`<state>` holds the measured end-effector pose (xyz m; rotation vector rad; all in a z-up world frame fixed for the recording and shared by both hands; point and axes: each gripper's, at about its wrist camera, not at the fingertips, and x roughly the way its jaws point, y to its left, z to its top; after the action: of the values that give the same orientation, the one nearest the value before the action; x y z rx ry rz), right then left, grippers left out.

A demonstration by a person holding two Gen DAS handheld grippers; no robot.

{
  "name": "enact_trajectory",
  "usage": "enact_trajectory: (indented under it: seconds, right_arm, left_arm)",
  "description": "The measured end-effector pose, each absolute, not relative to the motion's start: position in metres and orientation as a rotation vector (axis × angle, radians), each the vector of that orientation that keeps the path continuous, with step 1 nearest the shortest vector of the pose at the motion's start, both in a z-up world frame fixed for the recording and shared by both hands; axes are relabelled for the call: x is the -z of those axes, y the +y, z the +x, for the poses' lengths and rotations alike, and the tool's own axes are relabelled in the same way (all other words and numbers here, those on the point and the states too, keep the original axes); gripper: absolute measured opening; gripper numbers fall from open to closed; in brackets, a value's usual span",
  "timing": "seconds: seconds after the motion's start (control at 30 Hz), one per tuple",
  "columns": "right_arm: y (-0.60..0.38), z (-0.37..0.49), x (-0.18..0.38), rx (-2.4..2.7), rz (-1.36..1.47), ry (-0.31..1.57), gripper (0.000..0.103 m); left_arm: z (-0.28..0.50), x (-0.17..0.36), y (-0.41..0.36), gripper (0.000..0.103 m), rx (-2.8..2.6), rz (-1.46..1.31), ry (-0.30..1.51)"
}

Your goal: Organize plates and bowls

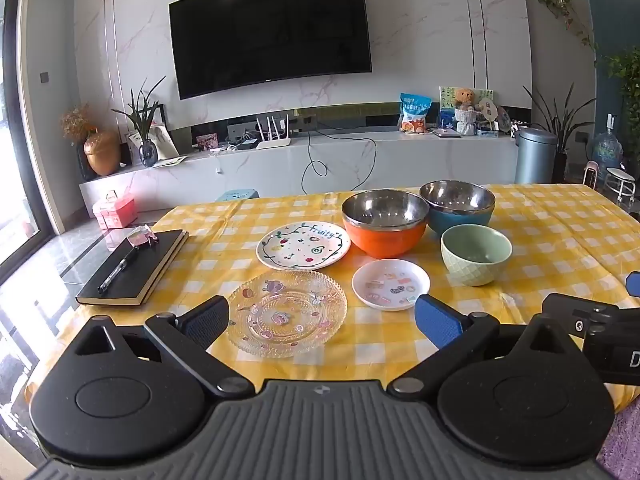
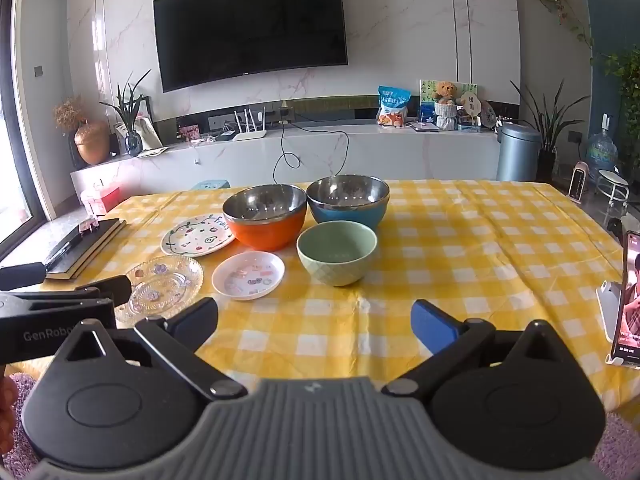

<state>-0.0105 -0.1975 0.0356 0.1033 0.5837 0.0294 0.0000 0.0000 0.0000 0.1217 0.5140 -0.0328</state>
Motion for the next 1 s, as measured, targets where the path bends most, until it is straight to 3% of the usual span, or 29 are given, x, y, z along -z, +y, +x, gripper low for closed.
enact_trajectory:
  seconds: [1.0]
  right_arm:
    - [-0.1938, -0.0063, -0.0324, -0.03, 0.094, 0.606, 0.101]
  left_arm:
    - [-0.0001, 0.0073, -0.0011, 0.103, 0.034, 0.132, 0.526]
